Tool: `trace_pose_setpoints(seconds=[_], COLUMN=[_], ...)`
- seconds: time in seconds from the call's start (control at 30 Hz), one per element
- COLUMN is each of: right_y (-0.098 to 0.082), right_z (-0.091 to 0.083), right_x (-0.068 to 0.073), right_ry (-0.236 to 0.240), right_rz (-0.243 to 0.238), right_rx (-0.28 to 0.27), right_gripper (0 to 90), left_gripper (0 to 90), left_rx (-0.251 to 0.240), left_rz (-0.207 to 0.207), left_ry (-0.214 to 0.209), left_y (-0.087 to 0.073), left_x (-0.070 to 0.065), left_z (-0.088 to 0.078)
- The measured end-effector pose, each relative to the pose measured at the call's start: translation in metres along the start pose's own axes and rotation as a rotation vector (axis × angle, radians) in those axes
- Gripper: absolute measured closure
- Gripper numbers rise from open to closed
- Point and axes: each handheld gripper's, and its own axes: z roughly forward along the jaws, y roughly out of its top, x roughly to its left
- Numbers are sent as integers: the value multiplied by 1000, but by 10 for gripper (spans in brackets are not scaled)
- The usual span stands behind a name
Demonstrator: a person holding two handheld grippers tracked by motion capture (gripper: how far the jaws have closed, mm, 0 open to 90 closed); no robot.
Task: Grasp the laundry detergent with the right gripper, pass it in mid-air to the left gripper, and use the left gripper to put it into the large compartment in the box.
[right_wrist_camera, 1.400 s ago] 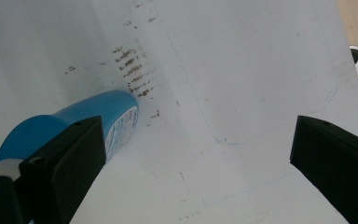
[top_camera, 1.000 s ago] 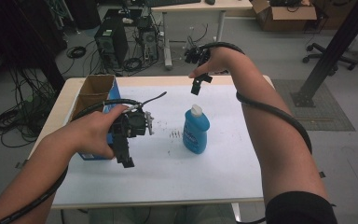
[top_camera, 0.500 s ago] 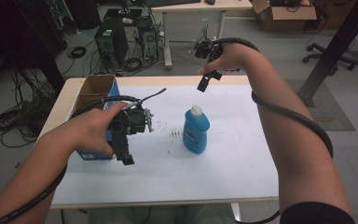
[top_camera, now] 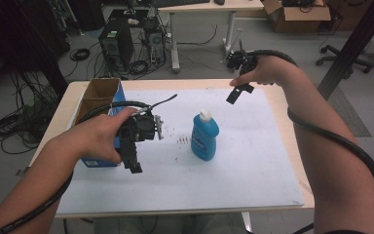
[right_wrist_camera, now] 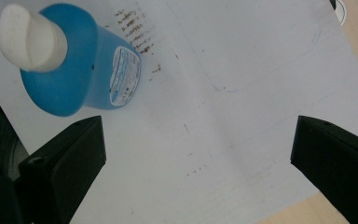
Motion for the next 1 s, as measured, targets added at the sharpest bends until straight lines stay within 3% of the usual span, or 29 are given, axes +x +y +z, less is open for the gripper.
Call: trace_pose_setpoints(seconds=[0.47,0.67,1.0], right_y=[-43,-61,-87], right_z=[5,15,42], right_x=[17,22,42], right_ry=[3,22,58], right_rz=[-18,-3,-11], right_rx=[-78,-101,-153], right_gripper=[30,31,30], left_gripper=[2,2,2], left_rx=[1,2,8], left_rz=[0,-7,-4], left_ry=[11,7,9], left_y=[0,-2,-1], left_x=[0,0,0], left_z=[-1,-2,-2])
